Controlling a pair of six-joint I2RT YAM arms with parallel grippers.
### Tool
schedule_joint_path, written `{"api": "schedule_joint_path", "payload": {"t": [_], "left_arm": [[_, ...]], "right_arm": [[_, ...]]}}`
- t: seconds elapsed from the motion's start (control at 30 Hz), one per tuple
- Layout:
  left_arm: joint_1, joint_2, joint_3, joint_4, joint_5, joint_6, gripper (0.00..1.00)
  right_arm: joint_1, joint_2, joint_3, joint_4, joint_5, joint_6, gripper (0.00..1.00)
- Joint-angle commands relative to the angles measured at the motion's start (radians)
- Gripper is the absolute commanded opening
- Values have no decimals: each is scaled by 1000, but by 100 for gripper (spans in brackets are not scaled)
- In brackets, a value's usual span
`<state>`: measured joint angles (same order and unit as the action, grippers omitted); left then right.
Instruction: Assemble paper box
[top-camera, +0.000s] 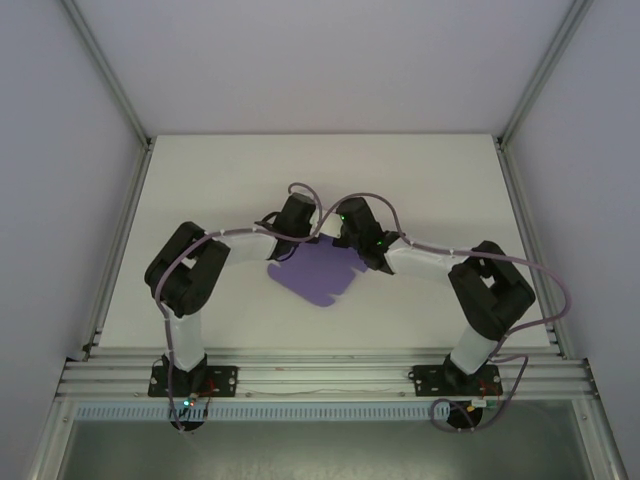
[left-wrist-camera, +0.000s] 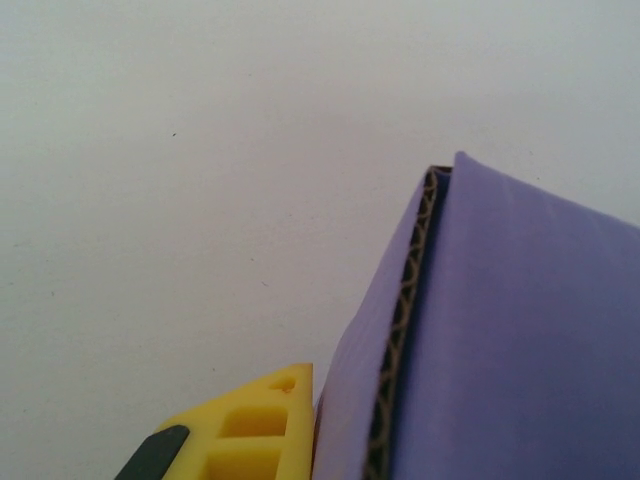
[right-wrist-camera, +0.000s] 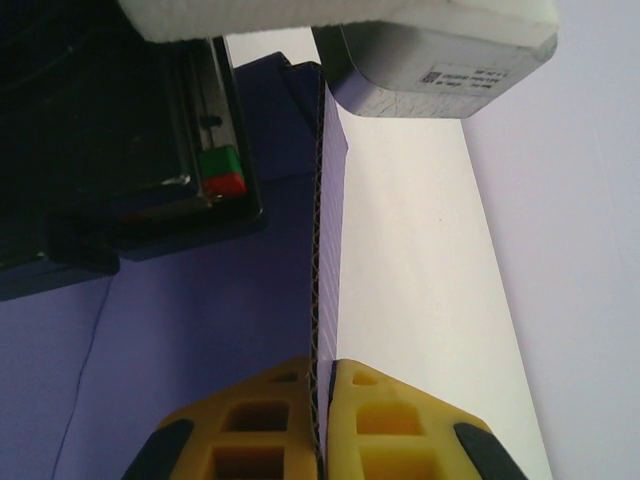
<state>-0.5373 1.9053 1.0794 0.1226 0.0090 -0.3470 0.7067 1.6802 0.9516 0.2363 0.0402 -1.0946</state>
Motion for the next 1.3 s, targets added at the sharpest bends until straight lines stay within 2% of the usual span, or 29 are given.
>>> {"api": "schedule_joint_path", "payload": {"t": [0.0, 0.1, 0.2, 0.23, 0.3, 0.37, 0.6, 0.67, 0.7, 0.77, 0.97, 1.13, 1.27], "left_arm": [[30, 77, 47, -199, -449, -146, 0], [28, 85, 89, -274, -512, -183, 0], [26, 81, 101, -277, -492, -182, 0], [24, 74, 92, -258, -470, -169, 6], [23, 43, 46, -179, -414, -126, 30], [22, 9, -6, -110, -352, -74, 46], [20, -198, -159, 24, -139, 27, 65], [20, -263, -210, 73, -48, 57, 77], [20, -293, -231, 88, -15, 62, 80], [20, -347, -265, 99, 20, 77, 90], [26, -427, -319, 74, -56, 87, 94], [42, -438, -340, 108, -18, 90, 91], [52, -377, -319, 142, 8, 104, 87]], "right_arm": [[53, -37, -15, -123, -16, -33, 0], [54, -43, -10, -120, -24, -28, 0], [54, -44, -7, -121, -30, -20, 0], [54, -42, -6, -121, -25, -19, 0], [55, -36, -5, -116, -6, -22, 0], [54, -30, -2, -108, 12, -26, 0], [55, -16, -5, -53, 46, -40, 0], [54, -7, -1, -42, 61, -48, 0], [55, -2, 2, -40, 69, -51, 0], [54, 4, 4, -35, 76, -54, 0], [52, 1, -16, 18, 56, -53, 0], [53, 25, -64, 125, 50, -108, 0], [55, 20, -53, 103, 35, -93, 0]]}}
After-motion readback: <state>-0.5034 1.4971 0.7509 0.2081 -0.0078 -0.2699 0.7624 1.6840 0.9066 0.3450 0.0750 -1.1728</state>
